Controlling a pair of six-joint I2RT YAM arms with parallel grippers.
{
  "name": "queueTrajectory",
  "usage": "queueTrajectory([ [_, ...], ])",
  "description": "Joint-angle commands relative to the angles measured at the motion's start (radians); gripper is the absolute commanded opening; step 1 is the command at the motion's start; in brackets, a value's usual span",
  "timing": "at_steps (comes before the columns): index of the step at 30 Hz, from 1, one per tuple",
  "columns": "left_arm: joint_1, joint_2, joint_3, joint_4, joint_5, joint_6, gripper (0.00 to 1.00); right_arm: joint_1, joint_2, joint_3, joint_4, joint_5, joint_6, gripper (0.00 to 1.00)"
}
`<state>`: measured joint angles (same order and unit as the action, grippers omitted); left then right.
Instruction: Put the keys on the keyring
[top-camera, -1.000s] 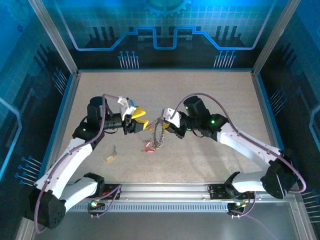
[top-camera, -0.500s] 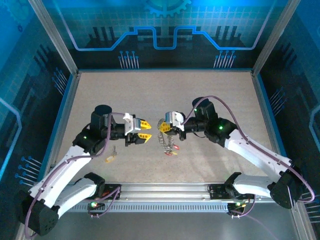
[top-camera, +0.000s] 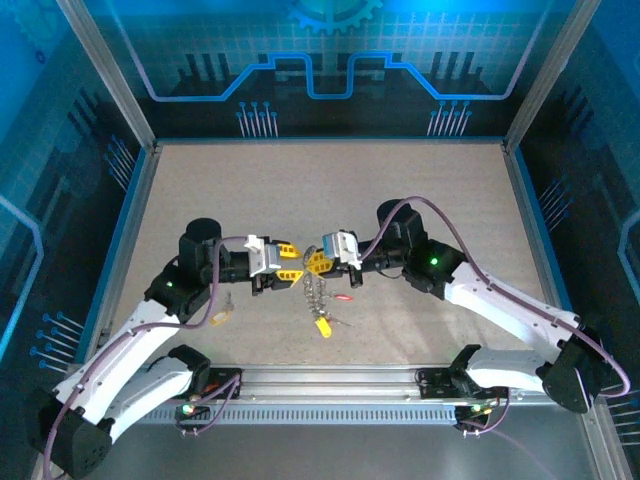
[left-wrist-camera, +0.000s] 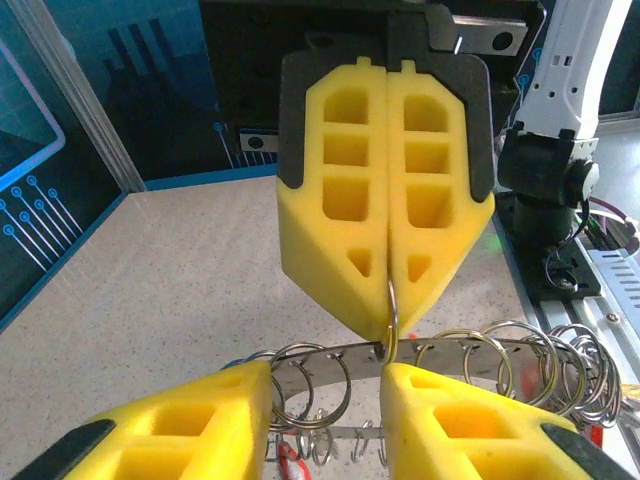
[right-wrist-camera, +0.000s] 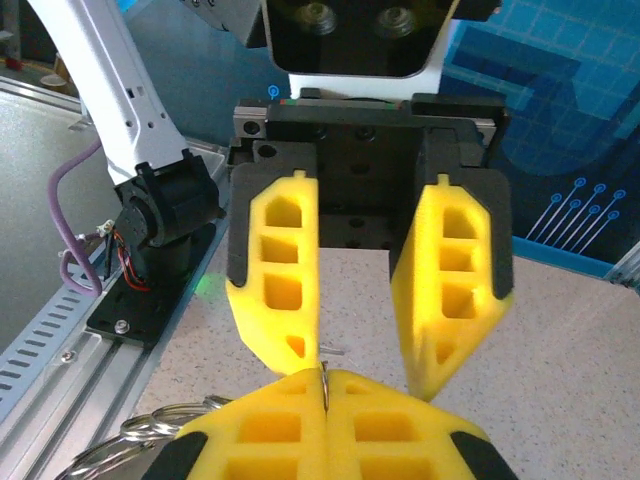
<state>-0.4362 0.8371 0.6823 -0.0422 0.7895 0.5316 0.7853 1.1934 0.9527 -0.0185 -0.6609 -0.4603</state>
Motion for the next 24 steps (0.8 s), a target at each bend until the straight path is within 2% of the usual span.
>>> queueTrajectory([
  [1,-0.009,-0.015,-0.016,0.064,0.004,-0.022,0.33,0.021,0.001,-0.004,0.1,0.001,0.031,0.0],
  [14,-0.009,-0.018,-0.014,0.071,0.047,-0.038,0.32,0.025,-0.014,-0.03,0.124,0.049,0.037,0.0],
  [19,-0.008,-0.014,-0.007,0.057,0.04,-0.031,0.25,0.037,-0.015,-0.035,0.153,0.054,0.047,0.0],
  [24,-0.009,-0.009,-0.006,0.03,0.028,-0.008,0.22,0.043,-0.02,-0.046,0.186,0.069,0.058,0.0],
])
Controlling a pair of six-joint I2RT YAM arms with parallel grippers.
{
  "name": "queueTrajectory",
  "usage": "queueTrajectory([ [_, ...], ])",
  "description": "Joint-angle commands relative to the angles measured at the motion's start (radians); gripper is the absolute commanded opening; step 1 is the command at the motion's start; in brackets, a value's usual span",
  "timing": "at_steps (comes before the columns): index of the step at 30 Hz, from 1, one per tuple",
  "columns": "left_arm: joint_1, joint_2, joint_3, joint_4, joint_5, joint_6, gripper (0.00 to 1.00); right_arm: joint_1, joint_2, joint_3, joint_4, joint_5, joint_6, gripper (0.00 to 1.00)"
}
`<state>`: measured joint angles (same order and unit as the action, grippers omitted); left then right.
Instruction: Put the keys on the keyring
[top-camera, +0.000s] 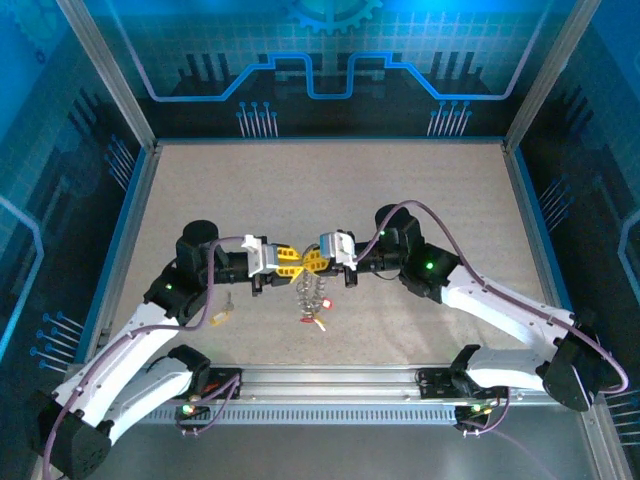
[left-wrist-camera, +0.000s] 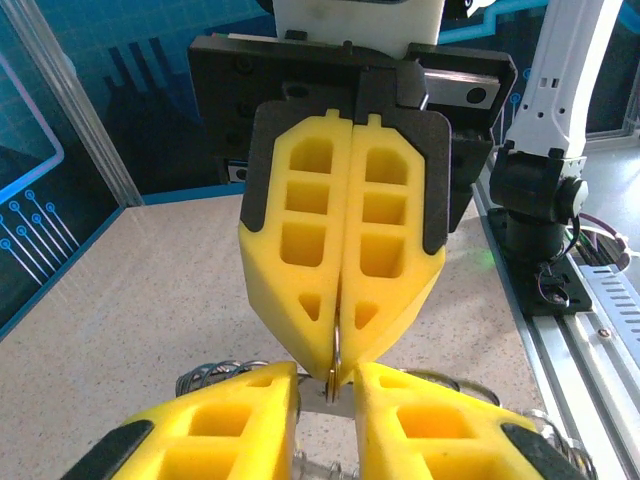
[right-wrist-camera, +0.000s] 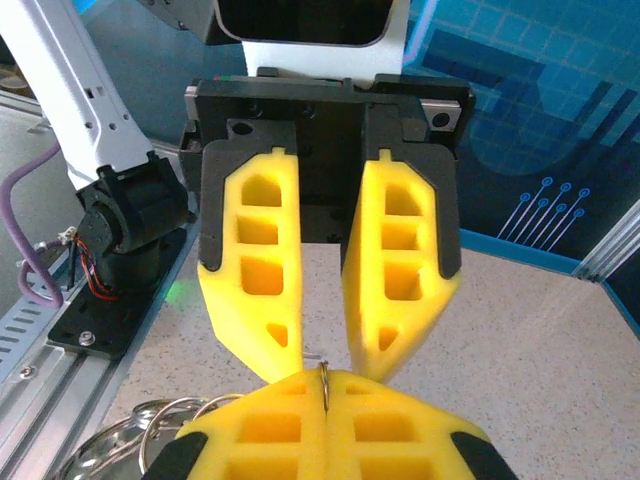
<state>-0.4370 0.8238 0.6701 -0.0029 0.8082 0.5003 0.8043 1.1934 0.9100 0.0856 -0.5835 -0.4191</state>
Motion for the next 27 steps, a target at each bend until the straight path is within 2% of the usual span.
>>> queueTrajectory([
  [1,-0.008,0.005,0.006,-0.011,0.01,0.025,0.2,0.023,-0.02,-0.003,0.08,-0.009,0.014,0.0],
  [4,-0.008,0.016,0.011,-0.015,0.007,0.033,0.12,0.028,-0.023,-0.005,0.083,-0.003,0.013,0.0],
  [6,-0.008,0.022,0.019,-0.029,-0.003,0.031,0.0,0.036,-0.022,-0.005,0.081,0.002,0.011,0.0],
  [18,-0.008,0.04,0.045,-0.098,-0.124,0.039,0.0,0.023,-0.007,0.066,-0.228,-0.014,-0.181,0.0],
  [22,-0.008,0.046,0.047,-0.094,-0.161,0.017,0.0,0.015,0.016,0.096,-0.312,-0.034,-0.207,0.08],
  [27,-0.007,0.046,0.035,-0.069,-0.164,0.009,0.0,0.003,0.032,0.094,-0.328,-0.042,-0.204,0.12],
])
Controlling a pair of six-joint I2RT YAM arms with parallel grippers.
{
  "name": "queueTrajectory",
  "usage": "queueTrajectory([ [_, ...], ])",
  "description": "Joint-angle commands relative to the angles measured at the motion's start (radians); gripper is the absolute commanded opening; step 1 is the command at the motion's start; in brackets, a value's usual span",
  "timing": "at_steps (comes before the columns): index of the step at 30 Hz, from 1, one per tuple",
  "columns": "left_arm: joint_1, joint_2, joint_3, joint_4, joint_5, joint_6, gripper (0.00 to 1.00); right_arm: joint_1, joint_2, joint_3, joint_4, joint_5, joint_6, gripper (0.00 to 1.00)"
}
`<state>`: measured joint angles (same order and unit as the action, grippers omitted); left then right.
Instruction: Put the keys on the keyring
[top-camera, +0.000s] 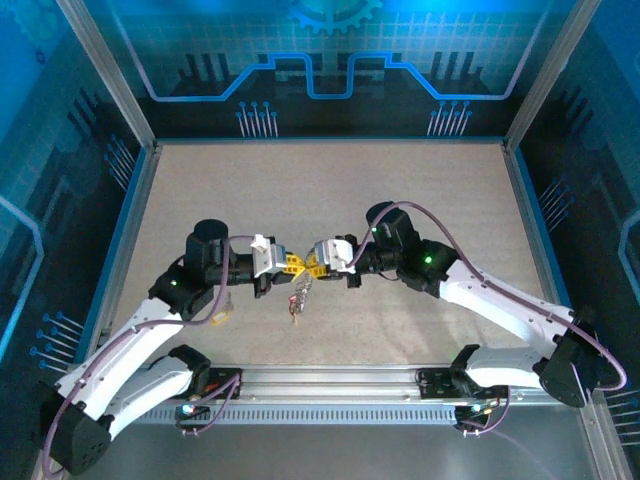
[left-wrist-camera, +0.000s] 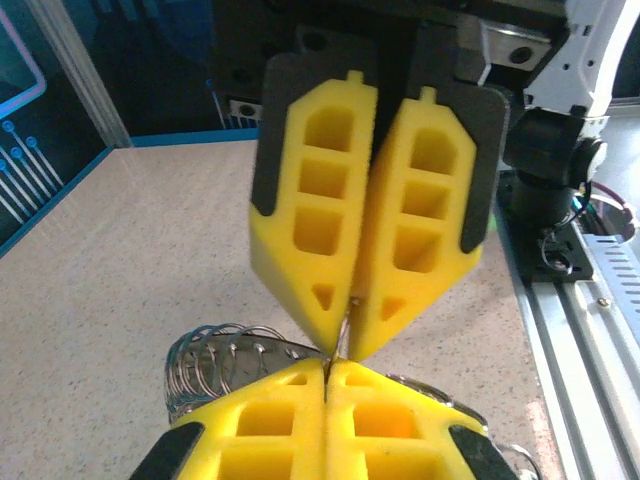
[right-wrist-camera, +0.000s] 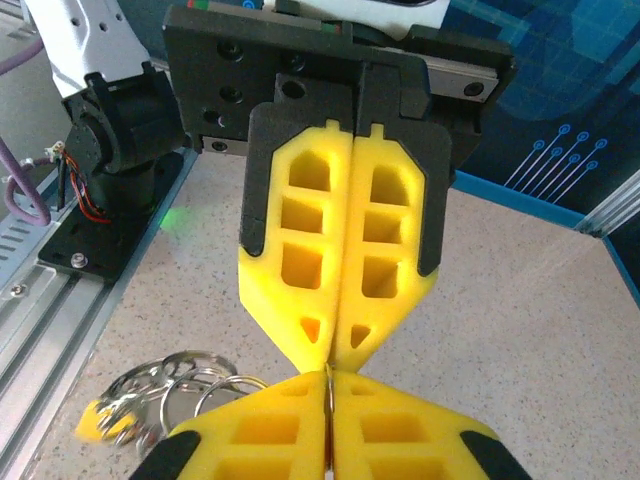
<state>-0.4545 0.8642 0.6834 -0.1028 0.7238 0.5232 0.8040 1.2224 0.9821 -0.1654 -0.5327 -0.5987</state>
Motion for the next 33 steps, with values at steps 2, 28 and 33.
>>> queueTrajectory([
  [2,0.01,0.004,0.016,0.043,-0.074,-0.017,0.0,-0.001,0.006,0.021,-0.077,-0.097,-0.024,0.11],
  [28,0.01,0.035,0.002,0.072,0.052,-0.021,0.38,-0.04,-0.036,-0.016,0.052,-0.127,0.062,0.0],
  [33,0.01,0.054,0.02,0.022,0.058,0.015,0.31,-0.039,-0.04,-0.015,0.057,-0.127,0.062,0.0],
])
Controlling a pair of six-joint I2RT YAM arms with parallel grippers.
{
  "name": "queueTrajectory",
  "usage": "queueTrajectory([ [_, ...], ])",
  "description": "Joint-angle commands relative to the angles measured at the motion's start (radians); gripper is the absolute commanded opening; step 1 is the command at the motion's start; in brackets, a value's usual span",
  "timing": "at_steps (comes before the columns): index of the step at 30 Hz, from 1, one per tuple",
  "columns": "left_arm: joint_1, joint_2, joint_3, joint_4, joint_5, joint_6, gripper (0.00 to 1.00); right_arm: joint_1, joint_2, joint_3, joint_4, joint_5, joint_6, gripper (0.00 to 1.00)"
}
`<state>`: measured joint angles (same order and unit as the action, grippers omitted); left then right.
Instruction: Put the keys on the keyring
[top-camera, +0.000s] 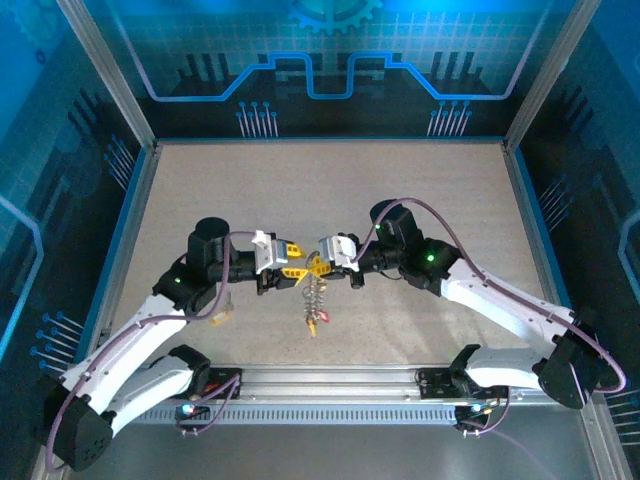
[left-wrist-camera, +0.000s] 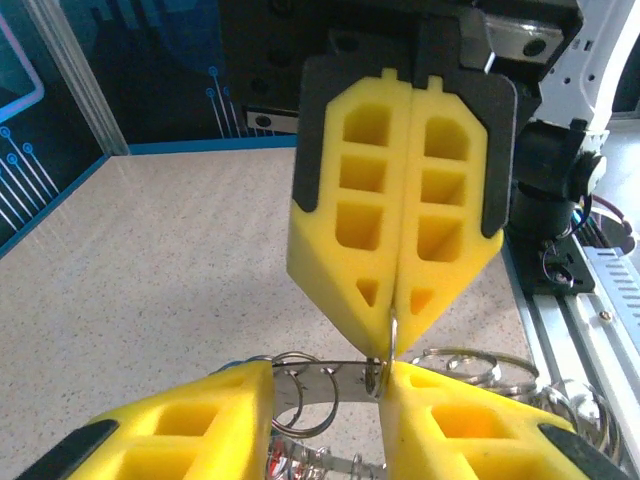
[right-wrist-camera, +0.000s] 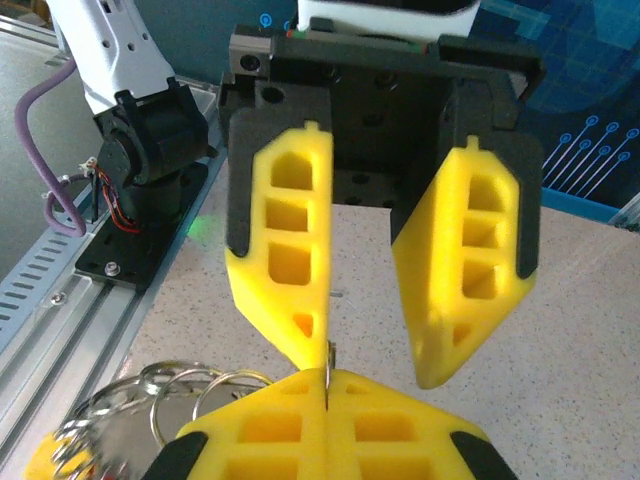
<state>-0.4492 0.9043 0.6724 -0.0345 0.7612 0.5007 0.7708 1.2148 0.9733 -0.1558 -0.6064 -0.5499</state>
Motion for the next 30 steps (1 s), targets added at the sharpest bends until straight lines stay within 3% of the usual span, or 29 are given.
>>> queueTrajectory([
  [1,0.005,0.017,0.037,-0.054,0.022,0.039,0.3,-0.007,-0.031,-0.007,0.046,-0.054,0.013,0.0],
  [11,0.004,0.016,0.031,0.004,0.044,-0.003,0.19,0.015,0.002,0.01,0.032,-0.024,-0.007,0.0],
  [24,0.005,0.022,0.024,0.03,0.074,-0.022,0.18,0.026,0.022,0.019,0.041,0.014,-0.012,0.0],
  [26,0.004,0.029,0.025,0.028,0.079,-0.021,0.13,0.026,0.017,0.011,0.057,0.019,-0.002,0.0],
  [28,0.004,0.031,0.029,0.025,0.082,-0.022,0.0,0.026,0.017,0.009,0.07,0.02,0.004,0.0],
  [30,0.005,0.03,0.024,0.04,0.081,-0.026,0.0,0.026,0.019,0.011,0.066,0.02,-0.005,0.0],
])
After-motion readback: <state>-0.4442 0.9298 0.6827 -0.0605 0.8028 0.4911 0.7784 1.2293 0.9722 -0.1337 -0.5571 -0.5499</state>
